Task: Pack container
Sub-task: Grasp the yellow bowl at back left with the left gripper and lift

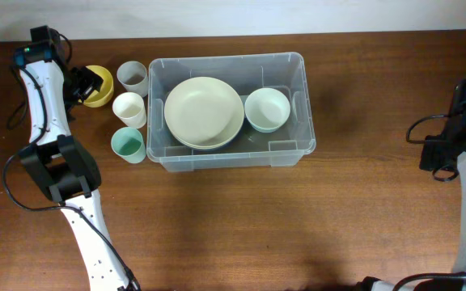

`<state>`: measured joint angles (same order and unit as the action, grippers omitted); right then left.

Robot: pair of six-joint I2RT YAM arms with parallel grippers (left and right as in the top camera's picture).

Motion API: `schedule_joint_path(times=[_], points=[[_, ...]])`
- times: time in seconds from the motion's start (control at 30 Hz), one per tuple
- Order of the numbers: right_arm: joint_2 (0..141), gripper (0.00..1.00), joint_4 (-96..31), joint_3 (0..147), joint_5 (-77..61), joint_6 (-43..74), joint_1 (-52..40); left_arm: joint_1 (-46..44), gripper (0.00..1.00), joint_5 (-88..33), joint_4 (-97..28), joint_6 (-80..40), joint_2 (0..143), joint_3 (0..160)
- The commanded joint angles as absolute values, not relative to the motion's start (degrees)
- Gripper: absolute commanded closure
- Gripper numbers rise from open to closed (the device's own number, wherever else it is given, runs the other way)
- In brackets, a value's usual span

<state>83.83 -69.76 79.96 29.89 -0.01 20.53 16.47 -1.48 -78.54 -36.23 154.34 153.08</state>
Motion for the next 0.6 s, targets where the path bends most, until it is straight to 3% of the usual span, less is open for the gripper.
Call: schedule_joint_path(times=[0.0, 0.07, 0.2, 0.43, 0.57], points=[[84.1, 0.01, -69.6, 79.7, 30.0, 0.2, 20.8, 17.0, 0.05, -2.3, -78.3, -36.9, 156.6, 153.0], [84.1, 0.01, -69.6, 79.7, 30.0, 0.2, 20.8, 17.0, 0.09, -2.4, -78.3, -36.9, 157.0, 153.0], [84.1, 0.01, -69.6, 79.7, 30.0, 0.2, 20.8, 17.0, 0.28, -2.4, -77.9, -36.9, 157.0, 153.0], [84.1, 0.01, -69.6, 79.7, 30.0, 0.2, 20.8, 17.2, 0.82, -2.4, -77.5, -36.9, 157.0, 153.0], [84.1, 0.01, -69.6, 79.7, 30.0, 0.2, 20.8, 17.8, 0.96, -2.4, -77.6, -36.9, 157.0, 153.0]])
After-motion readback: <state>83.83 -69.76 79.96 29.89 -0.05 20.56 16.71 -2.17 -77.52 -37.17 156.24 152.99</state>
